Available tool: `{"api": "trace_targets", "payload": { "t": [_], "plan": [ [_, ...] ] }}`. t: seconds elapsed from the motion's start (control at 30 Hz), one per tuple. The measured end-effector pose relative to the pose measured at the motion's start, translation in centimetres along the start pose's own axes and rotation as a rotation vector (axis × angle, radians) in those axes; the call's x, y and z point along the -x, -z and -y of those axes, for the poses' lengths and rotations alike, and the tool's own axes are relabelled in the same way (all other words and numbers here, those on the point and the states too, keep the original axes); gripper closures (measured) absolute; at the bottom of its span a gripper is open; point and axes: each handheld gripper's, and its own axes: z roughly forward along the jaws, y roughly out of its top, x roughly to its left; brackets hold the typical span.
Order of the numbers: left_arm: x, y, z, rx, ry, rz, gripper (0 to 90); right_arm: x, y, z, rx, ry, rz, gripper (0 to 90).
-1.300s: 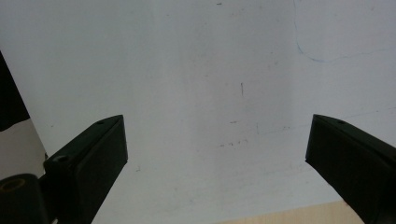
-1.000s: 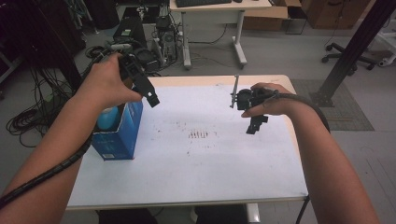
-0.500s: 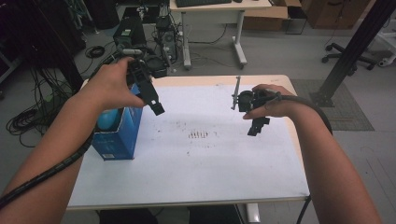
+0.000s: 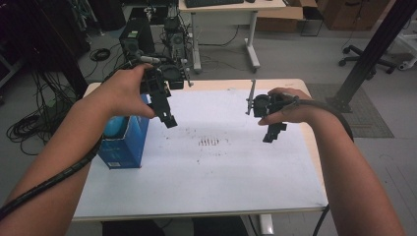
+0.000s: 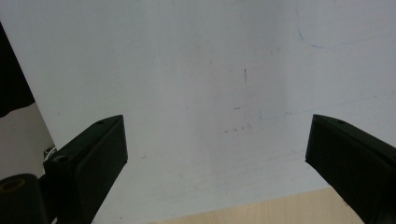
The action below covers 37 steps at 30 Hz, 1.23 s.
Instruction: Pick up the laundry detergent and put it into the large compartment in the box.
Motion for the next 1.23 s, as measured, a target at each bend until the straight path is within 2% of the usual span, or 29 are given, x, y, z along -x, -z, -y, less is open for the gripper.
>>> {"api": "trace_targets", "payload": {
  "t": [0.63,1.23],
  "plan": [
    [-0.41,-0.23,-0.64,-0.007,0.007,-0.003,0.1,0.34,-0.13,0.08,0.002,0.003,-0.003,5.5],
    [-0.47,-0.38,-0.33,-0.020,0.035,-0.012,0.2,0.20,-0.20,-0.05,0.003,0.009,-0.001,5.8]
  ]
}}
